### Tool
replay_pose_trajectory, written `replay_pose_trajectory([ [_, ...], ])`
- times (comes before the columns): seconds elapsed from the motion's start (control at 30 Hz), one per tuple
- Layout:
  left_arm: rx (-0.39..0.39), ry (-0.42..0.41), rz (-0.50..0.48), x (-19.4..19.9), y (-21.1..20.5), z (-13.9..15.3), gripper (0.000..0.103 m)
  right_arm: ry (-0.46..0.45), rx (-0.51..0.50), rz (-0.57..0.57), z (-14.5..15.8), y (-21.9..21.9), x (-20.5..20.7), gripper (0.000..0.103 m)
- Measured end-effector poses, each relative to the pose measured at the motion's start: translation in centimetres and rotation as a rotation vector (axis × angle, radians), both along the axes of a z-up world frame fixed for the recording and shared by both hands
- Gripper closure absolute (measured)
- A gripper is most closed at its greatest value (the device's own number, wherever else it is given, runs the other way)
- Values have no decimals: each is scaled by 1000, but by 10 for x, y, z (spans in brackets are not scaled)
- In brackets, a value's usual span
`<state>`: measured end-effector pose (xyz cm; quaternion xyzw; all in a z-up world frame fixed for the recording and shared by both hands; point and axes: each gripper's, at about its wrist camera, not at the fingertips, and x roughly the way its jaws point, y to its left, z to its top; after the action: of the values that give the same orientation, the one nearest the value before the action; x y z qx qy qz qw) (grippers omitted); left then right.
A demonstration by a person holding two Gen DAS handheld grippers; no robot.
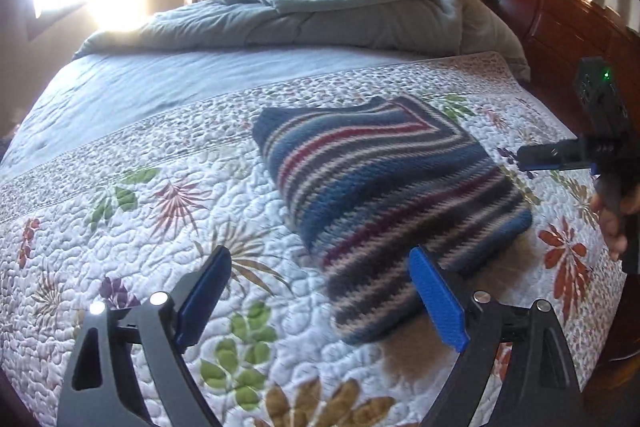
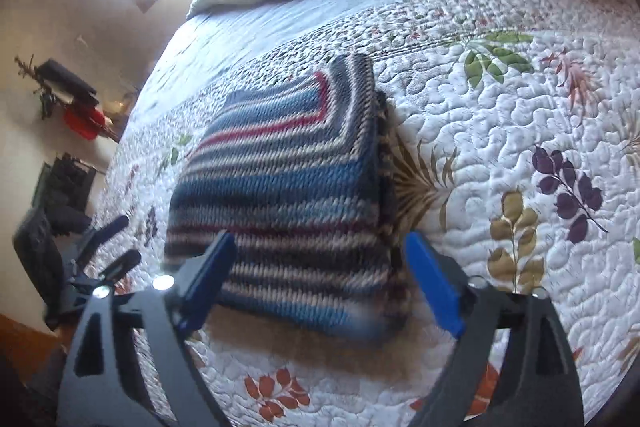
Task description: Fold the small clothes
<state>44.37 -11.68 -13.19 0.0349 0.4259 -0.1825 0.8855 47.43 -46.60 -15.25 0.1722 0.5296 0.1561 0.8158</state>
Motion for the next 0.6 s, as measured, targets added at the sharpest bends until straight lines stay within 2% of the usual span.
replay_pose_trajectory([
  [0.1, -17, 32, 8, 17, 10, -7, 11, 66, 69, -52, -17, -17, 24, 11],
  [0.17, -74, 100, 29, 35, 19, -15, 11, 113, 130, -81, -30, -27, 40, 11],
  [0.3, -97, 152, 69, 59, 29, -26, 11, 148, 153, -97, -46, -36, 58, 11],
  [0.37, -146, 200, 85, 71, 36, -33, 11, 169, 166, -85, -53, -36, 64, 11],
  [0.4, -192, 224, 83, 76, 39, -36, 11, 184, 178, -79, -58, -36, 67, 11],
  [0.43, -281, 259, 64, 81, 44, -41, 11, 198, 189, -74, -61, -36, 69, 11],
  [0.5, -518, 370, 19, 96, 57, -56, 11, 220, 216, -71, -69, -38, 74, 11],
  [0.53, -606, 427, 12, 103, 61, -65, 10, 227, 229, -66, -71, -38, 76, 11],
  [0.57, -677, 485, 19, 112, 65, -77, 10, 230, 238, -63, -75, -37, 77, 11],
  [0.6, -705, 502, 35, 116, 68, -82, 10, 235, 246, -59, -77, -37, 78, 11],
])
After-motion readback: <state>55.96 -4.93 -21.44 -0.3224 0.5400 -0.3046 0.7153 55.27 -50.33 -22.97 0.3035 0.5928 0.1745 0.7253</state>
